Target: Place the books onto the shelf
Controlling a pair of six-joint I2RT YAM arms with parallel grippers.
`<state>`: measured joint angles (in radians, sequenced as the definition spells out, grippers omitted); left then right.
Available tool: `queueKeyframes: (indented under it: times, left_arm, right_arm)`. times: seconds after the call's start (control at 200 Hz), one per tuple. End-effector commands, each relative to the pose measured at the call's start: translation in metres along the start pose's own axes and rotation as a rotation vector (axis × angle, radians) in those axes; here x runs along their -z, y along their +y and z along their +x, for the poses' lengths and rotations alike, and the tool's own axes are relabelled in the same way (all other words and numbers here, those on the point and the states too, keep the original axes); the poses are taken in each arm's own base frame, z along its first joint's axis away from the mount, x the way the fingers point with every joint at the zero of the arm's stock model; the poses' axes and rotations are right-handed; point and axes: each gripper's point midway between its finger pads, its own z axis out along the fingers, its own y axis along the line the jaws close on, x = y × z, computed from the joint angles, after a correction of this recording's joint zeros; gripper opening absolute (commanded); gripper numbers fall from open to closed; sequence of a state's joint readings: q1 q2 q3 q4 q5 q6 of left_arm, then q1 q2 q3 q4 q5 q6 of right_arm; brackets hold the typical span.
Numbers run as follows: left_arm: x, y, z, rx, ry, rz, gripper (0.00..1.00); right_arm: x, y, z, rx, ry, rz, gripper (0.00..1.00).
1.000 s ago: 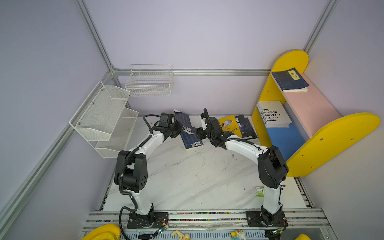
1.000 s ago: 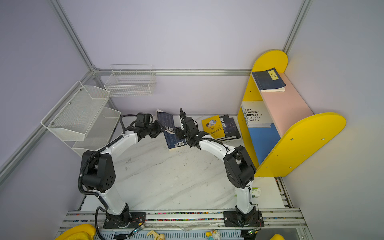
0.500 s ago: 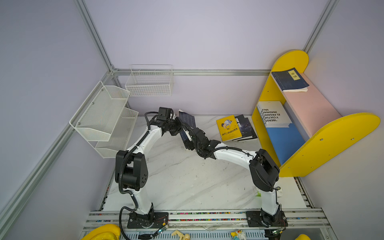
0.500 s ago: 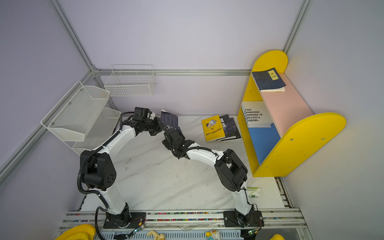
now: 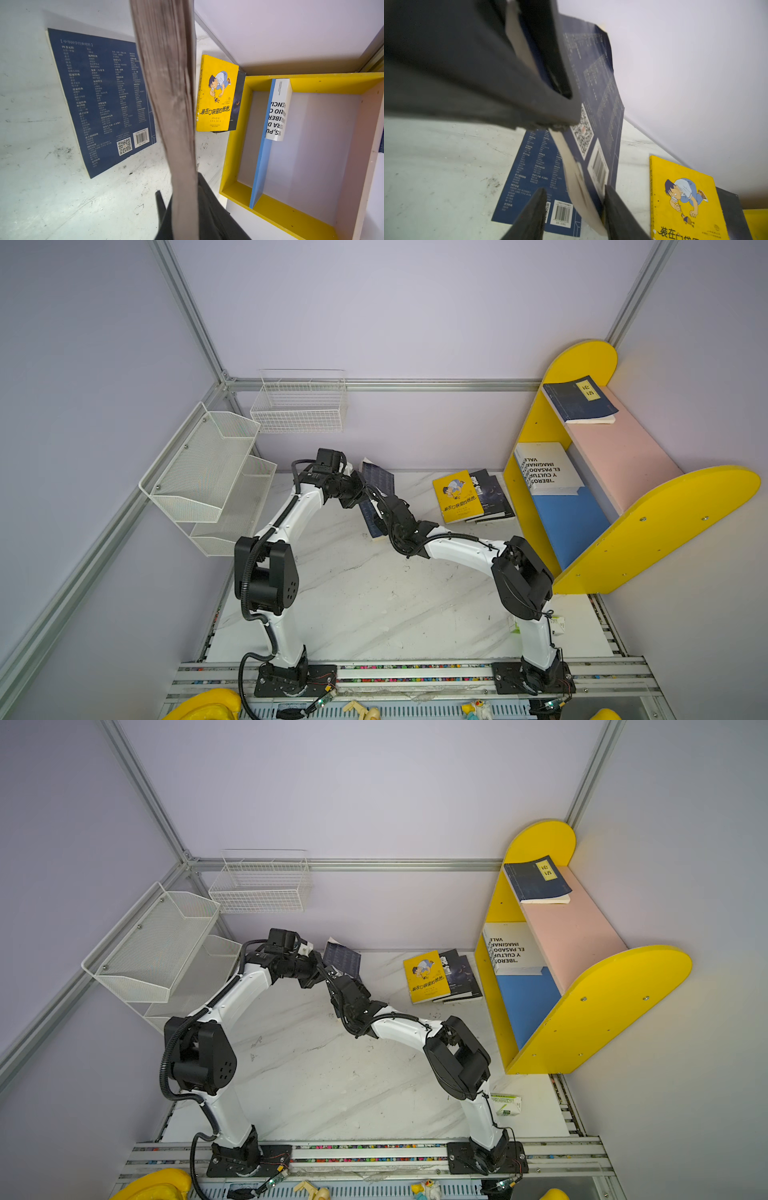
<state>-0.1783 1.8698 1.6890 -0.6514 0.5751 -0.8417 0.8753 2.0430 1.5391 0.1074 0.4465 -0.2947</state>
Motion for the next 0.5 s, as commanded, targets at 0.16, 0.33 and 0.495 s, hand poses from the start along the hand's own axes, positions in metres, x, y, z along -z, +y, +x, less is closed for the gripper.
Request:
queueKeyframes:
  times: [0.16, 0.33, 0.495]
  left_arm:
    - [0.038, -0.072, -0.016, -0.146, -0.053, 0.173, 0.19]
    - [0.048, -0.069, -0.030, -0.151, -0.117, 0.152, 0.45]
    - [0.058, -0.060, -0.045, -0.116, -0.172, 0.183, 0.55]
  right_arm:
    - [-0.004, -0.008, -0.018, -0.130, -0.046, 0.019, 0.14]
    - [-0.008, -0.050, -0.009, -0.663, -0.049, -0.143, 0.09]
    - [-0.012, -0.086, 0.022, -1.146, -0.064, -0.330, 0.08]
